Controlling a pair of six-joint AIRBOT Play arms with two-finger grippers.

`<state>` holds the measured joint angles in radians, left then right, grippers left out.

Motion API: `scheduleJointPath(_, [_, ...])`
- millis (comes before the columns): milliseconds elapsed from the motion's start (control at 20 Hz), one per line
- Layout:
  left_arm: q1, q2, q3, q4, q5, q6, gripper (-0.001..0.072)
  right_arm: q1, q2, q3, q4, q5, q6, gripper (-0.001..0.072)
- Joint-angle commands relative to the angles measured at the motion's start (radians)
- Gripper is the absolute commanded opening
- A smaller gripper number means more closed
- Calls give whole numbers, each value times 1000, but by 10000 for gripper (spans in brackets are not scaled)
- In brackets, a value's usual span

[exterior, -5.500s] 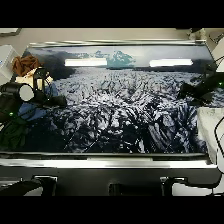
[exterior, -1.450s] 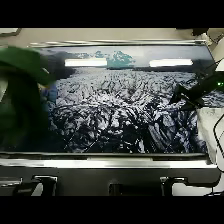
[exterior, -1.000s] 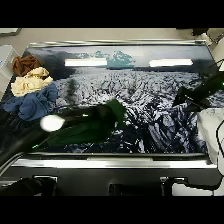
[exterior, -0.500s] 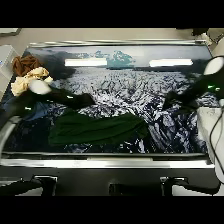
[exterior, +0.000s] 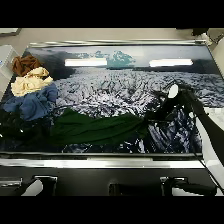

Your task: Fold the clothes and pants, and hang the long-sleeved shirts on hangers.

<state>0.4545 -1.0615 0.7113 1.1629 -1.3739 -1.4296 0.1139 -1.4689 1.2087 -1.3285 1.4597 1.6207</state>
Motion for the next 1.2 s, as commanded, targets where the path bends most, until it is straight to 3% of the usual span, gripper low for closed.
scheduleJointPath(0, [59,13,-166,-34,89,43,705,9,-1,-24,-14,-6,21,707])
scheduleJointPath(250, [59,-33,-187,-129,206,64,704,9,-1,-24,-17,-3,42,707])
scheduleJointPath(350, [58,-39,-187,-198,256,82,624,9,-1,-24,-10,1,43,707])
scheduleJointPath(600, [-5,-78,-187,-225,314,77,614,9,-1,-24,-8,7,48,707])
scheduleJointPath(650, [-14,-86,-187,-225,315,77,460,9,-1,-24,-10,3,51,707])
scheduleJointPath(700, [-17,-88,-187,-225,318,77,236,9,-2,-26,-15,-6,51,707])
scheduleJointPath(750, [-18,-85,-186,-225,317,77,75,9,-2,-34,-22,-27,51,707])
scheduleJointPath(800, [-18,-78,-183,-225,311,79,32,9,-3,-48,-27,-56,61,702])
scheduleJointPath(1100, [-18,19,-158,-225,310,85,31,9,-72,-134,82,-148,92,671])
scheduleJointPath(1150, [-18,33,-153,-225,310,84,31,9,-85,-134,103,-152,92,637])
